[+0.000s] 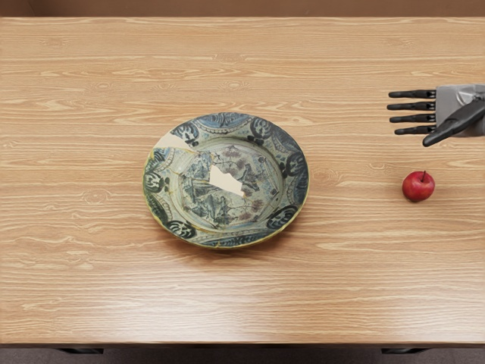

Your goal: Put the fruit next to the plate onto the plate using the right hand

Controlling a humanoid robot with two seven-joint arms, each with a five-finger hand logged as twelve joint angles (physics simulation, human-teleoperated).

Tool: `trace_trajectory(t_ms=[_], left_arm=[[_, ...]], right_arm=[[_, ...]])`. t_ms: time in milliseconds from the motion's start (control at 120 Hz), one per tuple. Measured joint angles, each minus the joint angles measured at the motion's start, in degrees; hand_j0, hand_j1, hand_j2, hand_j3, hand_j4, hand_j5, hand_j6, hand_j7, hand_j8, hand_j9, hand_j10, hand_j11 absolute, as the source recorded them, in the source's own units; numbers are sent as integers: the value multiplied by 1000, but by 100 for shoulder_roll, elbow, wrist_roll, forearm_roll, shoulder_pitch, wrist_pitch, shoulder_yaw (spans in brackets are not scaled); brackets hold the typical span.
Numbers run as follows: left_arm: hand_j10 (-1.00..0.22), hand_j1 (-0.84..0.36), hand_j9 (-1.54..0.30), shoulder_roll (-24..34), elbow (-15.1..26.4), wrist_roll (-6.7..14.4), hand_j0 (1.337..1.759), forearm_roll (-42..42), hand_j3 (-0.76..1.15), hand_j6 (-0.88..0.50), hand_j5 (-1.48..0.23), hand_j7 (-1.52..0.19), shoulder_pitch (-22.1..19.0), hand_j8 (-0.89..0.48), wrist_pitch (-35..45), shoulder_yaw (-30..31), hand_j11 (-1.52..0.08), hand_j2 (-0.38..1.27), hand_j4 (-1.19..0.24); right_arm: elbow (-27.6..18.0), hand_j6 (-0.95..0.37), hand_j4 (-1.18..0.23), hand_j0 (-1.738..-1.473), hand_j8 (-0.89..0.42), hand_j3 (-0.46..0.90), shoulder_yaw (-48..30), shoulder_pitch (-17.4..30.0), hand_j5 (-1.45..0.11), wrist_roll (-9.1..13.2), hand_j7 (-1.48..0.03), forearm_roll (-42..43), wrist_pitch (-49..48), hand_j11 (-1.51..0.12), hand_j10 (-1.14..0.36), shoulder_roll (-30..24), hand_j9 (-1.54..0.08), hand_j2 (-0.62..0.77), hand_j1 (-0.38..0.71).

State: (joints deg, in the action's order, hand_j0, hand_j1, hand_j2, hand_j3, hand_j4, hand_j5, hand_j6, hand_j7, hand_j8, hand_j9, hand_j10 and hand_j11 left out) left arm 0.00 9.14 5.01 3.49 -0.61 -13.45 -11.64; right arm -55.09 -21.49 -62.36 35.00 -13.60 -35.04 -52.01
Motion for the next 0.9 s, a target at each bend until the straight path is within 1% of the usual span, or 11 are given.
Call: trace_trajectory(t_ms=[267, 408, 467, 550, 658, 758, 825, 900], left_arm=[[0, 349, 0, 0, 0, 0, 1658, 2, 0, 0, 0, 0, -35, 0, 0, -20, 0, 0, 0], [0, 349, 0, 0, 0, 0, 1658, 2, 0, 0, 0, 0, 10, 0, 0, 2, 0, 0, 0], [0, 349, 0, 0, -1, 0, 1658, 2, 0, 0, 0, 0, 17, 0, 0, 6, 0, 0, 0], [0, 349, 0, 0, -2, 0, 1658, 2, 0, 0, 0, 0, 24, 0, 0, 9, 0, 0, 0], [0, 349, 0, 0, -3, 0, 1658, 3, 0, 0, 0, 0, 35, 0, 0, 11, 0, 0, 0], [0, 349, 0, 0, -6, 0, 1658, 3, 0, 0, 0, 0, 35, 0, 0, 11, 0, 0, 0], [0, 349, 0, 0, -7, 0, 1658, 3, 0, 0, 0, 0, -36, 0, 0, 7, 0, 0, 0], [0, 349, 0, 0, -8, 0, 1658, 3, 0, 0, 0, 0, -44, 0, 0, 5, 0, 0, 0]], right_arm=[[-27, 3, 0, -1658, 2, 0, 2, -51, 0, 0, 0, 7, 0, 0, 2, 36, 0, -1, -349], [-261, 3, 0, -1658, 2, 0, 4, -177, 0, 0, 0, 194, 0, 0, 2, 3, 0, -1, -349], [-562, 3, 0, -1658, 2, 0, 4, -258, 0, 0, 0, 572, 0, 0, 2, -14, 0, -1, -349], [-1248, 2, 0, -1658, 1, 0, 9, -406, 0, 0, 0, 1402, 0, 0, 1, -88, 0, -1, -349], [-1979, -28, -29, -1658, -28, 0, 67, -596, -37, 0, -37, 2045, 0, -37, -28, -408, -37, -6, -315], [-2368, -53, -53, -1658, -53, 0, 179, -712, -67, 0, -67, 2469, 0, -67, -52, -558, -67, -11, -287], [-2510, -64, -64, -1658, -64, 0, 249, -796, -81, 0, -81, 2740, 0, -81, -63, -593, -81, -13, -275], [-2654, -73, -73, -1658, -73, 0, 370, -994, -92, 0, -91, 3023, 0, -91, -72, -611, -92, -14, -265]])
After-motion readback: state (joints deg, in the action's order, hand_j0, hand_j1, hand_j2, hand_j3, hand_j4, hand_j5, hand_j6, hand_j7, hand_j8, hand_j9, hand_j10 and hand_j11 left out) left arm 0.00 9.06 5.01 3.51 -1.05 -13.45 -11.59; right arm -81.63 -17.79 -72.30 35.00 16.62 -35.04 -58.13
